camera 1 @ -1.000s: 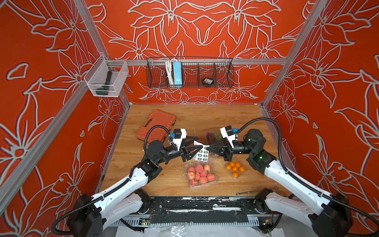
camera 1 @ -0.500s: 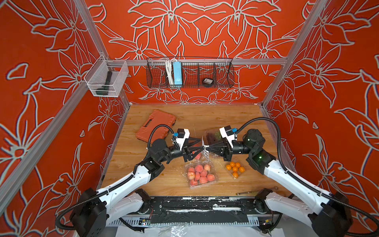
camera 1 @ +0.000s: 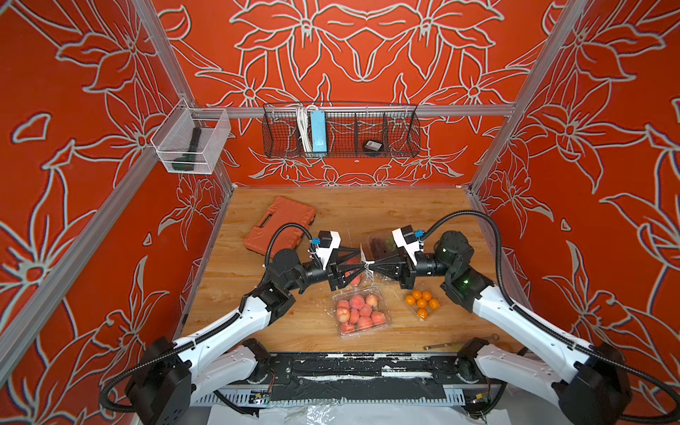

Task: Label fruit boxes
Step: Adjust the label sticker.

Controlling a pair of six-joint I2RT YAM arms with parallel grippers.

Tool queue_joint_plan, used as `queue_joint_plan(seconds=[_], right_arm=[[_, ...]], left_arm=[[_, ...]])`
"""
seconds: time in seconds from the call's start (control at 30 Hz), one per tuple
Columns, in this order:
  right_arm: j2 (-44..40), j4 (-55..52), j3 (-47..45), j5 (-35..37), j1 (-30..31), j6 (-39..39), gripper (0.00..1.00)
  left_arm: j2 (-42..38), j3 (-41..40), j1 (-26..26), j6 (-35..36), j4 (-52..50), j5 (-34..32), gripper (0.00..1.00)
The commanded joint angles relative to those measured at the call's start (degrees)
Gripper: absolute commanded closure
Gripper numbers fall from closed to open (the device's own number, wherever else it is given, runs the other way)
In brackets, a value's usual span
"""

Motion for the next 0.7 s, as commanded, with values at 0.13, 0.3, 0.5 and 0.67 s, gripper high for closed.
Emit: queue_joint_plan(seconds=[0.13,0.3,0.5,0.67], right_arm=[[0.33,-0.8,0.85,2.13,0.32,-1.27,1.0],[0.68,-0.42,0.95,2.63,0.31,-0.67,1.0],[0.27,-0.62,0.86,1.98,0.24,-0.7,1.0],[-1.27,-2.44,0.67,0.87,0.2,-1.73,1.0]], left_arm=[[-1.19,0.49,-0.35,-0.25,1.9,1.3,0.41],[-0.93,0.35,-0.75,-0.12,1.83,1.83,0.39],[-1.63,0.35,-1.05,1.12,-0.13,-0.62,0.36],[-4.23,0.15,-0.36,3.43,-2.05,-3.15,0.34]])
